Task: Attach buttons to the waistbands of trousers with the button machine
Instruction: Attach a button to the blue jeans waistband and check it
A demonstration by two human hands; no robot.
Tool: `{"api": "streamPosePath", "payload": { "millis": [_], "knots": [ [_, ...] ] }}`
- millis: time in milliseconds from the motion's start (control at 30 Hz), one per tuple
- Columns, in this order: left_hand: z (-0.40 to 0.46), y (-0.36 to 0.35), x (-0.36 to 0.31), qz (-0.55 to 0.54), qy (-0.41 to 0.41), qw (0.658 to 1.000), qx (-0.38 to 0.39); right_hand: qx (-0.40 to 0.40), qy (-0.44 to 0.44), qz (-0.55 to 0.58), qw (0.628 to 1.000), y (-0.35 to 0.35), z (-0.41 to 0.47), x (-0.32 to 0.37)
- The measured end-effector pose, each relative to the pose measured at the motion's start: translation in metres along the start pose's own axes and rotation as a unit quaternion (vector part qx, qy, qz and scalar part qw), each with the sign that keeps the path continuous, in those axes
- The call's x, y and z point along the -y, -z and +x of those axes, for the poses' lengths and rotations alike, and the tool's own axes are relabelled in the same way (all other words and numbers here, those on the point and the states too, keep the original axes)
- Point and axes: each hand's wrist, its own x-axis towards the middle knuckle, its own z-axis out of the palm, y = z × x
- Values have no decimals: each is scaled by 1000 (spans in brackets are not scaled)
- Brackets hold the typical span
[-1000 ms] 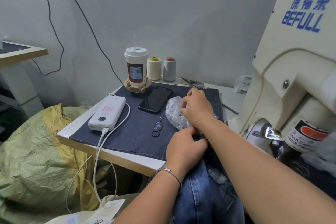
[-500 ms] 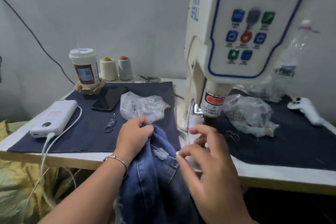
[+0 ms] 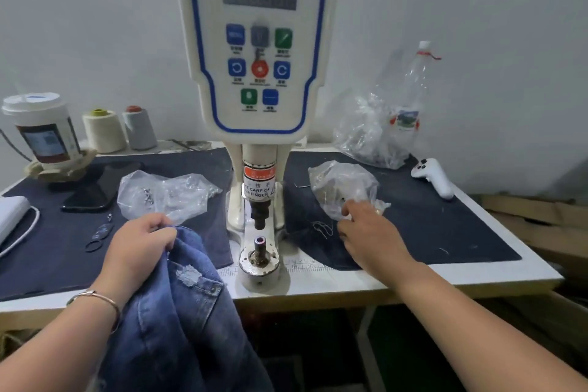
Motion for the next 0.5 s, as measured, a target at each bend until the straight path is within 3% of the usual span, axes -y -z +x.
{"api": "streamPosePath", "payload": {
  "millis": [233,400,500],
  "knots": [
    [3,-1,0,6,-2,1000,4,9,55,1,998,-1,-7,-9],
    [3,-1,2,6,-3,1000,4,3,-100,205,974,1,-11,-12],
    [1,-1,-1,4,-5,1000,1,26,-139,252,957,-5,-8,-9]
  ]
}}
